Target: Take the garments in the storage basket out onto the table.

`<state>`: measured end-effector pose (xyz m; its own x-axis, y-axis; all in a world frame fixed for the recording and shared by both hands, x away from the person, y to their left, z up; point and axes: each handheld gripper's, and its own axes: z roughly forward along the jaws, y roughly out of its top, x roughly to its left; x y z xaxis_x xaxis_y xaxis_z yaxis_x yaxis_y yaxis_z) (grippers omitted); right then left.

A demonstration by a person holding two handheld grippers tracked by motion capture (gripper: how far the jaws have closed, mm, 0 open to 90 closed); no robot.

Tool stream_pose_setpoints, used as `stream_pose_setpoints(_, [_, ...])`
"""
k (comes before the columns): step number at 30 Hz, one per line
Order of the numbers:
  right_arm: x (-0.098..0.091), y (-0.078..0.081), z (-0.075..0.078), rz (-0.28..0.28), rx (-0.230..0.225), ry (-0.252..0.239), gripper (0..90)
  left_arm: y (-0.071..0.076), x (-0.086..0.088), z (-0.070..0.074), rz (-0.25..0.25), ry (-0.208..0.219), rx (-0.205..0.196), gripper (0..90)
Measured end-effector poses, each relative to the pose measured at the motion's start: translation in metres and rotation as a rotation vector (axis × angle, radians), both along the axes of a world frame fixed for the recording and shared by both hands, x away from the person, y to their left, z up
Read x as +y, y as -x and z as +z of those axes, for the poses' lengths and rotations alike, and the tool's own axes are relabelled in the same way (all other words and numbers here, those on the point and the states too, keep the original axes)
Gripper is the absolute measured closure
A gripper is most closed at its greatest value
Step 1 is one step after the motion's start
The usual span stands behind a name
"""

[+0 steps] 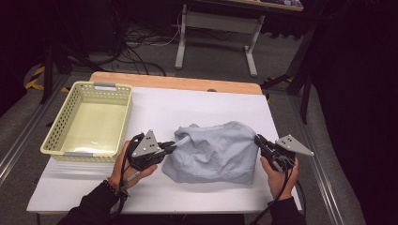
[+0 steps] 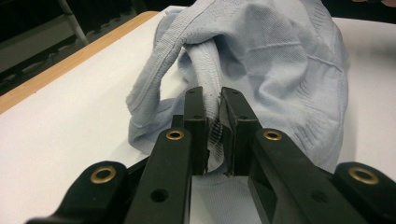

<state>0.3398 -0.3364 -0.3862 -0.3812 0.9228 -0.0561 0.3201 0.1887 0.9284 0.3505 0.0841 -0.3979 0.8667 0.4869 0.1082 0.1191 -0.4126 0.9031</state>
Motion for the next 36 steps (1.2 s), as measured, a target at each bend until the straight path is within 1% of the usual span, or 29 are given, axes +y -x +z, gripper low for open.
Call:
stream_pose_setpoints(1, [0.002,0.001,0.000,0.007,-0.006,-0.012,84.7,0.000,0.003,0.001,0.008,0.002,0.002,81.5])
stream_pose_setpoints(3, [0.005,0.002,0.001,0.017,-0.007,-0.004,84.5,-0.001,0.006,0.001,0.016,0.001,0.009,81.2])
stream_pose_setpoints(5, [0.008,0.002,0.001,0.031,-0.001,-0.003,83.5,-0.003,0.007,0.000,0.028,-0.017,0.017,81.2])
stream_pose_setpoints(6, [0.010,0.002,0.000,0.039,-0.002,0.006,82.2,-0.003,0.007,0.000,0.028,-0.017,0.017,80.8])
stream_pose_setpoints(8, [0.013,0.001,-0.003,0.053,-0.005,0.009,75.6,-0.005,0.004,-0.004,0.054,-0.036,0.025,77.0])
stream_pose_setpoints(9, [0.013,0.001,-0.003,0.053,-0.005,0.009,75.6,-0.005,0.004,-0.004,0.054,-0.036,0.025,74.5])
stream_pose_setpoints(10, [0.015,0.000,-0.004,0.050,-0.005,0.017,70.1,-0.006,0.004,-0.005,0.078,-0.045,0.020,74.5])
stream_pose_setpoints(11, [0.016,-0.002,-0.007,0.039,0.006,0.026,56.8,-0.006,0.004,-0.005,0.082,-0.041,0.018,73.3])
stream_pose_setpoints(12, [0.016,-0.002,-0.007,0.039,0.006,0.026,56.8,-0.006,0.005,-0.004,0.083,-0.036,0.015,73.3])
stream_pose_setpoints(13, [0.015,-0.001,-0.009,0.043,0.006,0.023,54.9,-0.005,0.007,-0.003,0.096,-0.037,0.001,73.3])
stream_pose_setpoints(14, [0.015,-0.001,-0.009,0.043,0.006,0.023,54.9,-0.005,0.007,-0.003,0.096,-0.037,0.001,72.9])
stream_pose_setpoints(15, [0.013,0.001,-0.009,0.059,0.002,0.019,50.1,-0.003,0.009,-0.001,0.099,-0.031,-0.006,72.4])
stream_pose_setpoints(17, [0.013,0.003,-0.009,0.066,-0.001,0.019,49.9,-0.001,0.009,-0.001,0.098,-0.038,-0.009,71.8])
stream_pose_setpoints(18, [0.011,0.006,-0.010,0.059,-0.005,0.031,49.1,0.002,0.010,0.000,0.100,-0.042,-0.019,71.8])
stream_pose_setpoints(20, [0.006,0.015,-0.016,0.066,0.020,0.044,48.6,0.009,0.010,0.001,0.089,-0.053,-0.035,68.2])
stream_pose_setpoints(22, [0.003,0.020,-0.021,0.065,0.039,0.057,48.6,0.017,0.010,0.002,0.074,-0.054,-0.044,65.7])
stream_pose_setpoints(23, [0.002,0.023,-0.023,0.071,0.050,0.065,48.6,0.022,0.009,0.003,0.057,-0.045,-0.046,62.5])
stream_pose_setpoints(24, [0.002,0.023,-0.023,0.071,0.050,0.065,48.6,0.022,0.009,0.003,0.057,-0.045,-0.046,59.4])
stream_pose_setpoints(25, [-0.001,0.027,-0.027,0.079,0.060,0.065,49.3,0.028,0.008,0.002,0.036,-0.041,-0.043,59.4])
stream_pose_setpoints(26, [-0.004,0.035,-0.033,0.094,0.088,0.066,51.8,0.035,0.005,-0.002,0.004,-0.038,-0.026,55.3])
stream_pose_setpoints(27, [-0.004,0.037,-0.036,0.106,0.100,0.062,51.9,0.040,0.002,-0.006,-0.015,-0.043,-0.015,53.6])
stream_pose_setpoints(28, [-0.005,0.040,-0.039,0.123,0.114,0.066,52.7,0.040,0.002,-0.006,-0.015,-0.043,-0.015,51.3])
stream_pose_setpoints(29, [-0.005,0.040,-0.039,0.123,0.114,0.066,52.7,0.044,-0.001,-0.010,-0.027,-0.074,-0.009,51.3])
stream_pose_setpoints(30, [-0.004,0.043,-0.042,0.133,0.130,0.079,53.1,0.047,-0.004,-0.016,-0.042,-0.096,0.003,47.5])
stream_pose_setpoints(31, [-0.003,0.048,-0.047,0.162,0.156,0.097,53.8,0.052,-0.010,-0.027,-0.079,-0.159,0.020,46.5])
stream_pose_setpoints(32, [-0.002,0.050,-0.050,0.182,0.171,0.099,53.8,0.052,-0.010,-0.027,-0.079,-0.159,0.020,45.9])
stream_pose_setpoints(33, [-0.002,0.052,-0.052,0.202,0.186,0.102,53.7,0.054,-0.015,-0.037,-0.089,-0.195,0.051,45.9])
stream_pose_setpoints(34, [-0.001,0.054,-0.054,0.214,0.193,0.110,53.6,0.054,-0.015,-0.037,-0.089,-0.195,0.051,46.0])
stream_pose_setpoints(36, [0.001,0.054,-0.059,0.231,0.222,0.126,52.6,0.051,-0.023,-0.049,-0.109,-0.240,0.069,46.7])
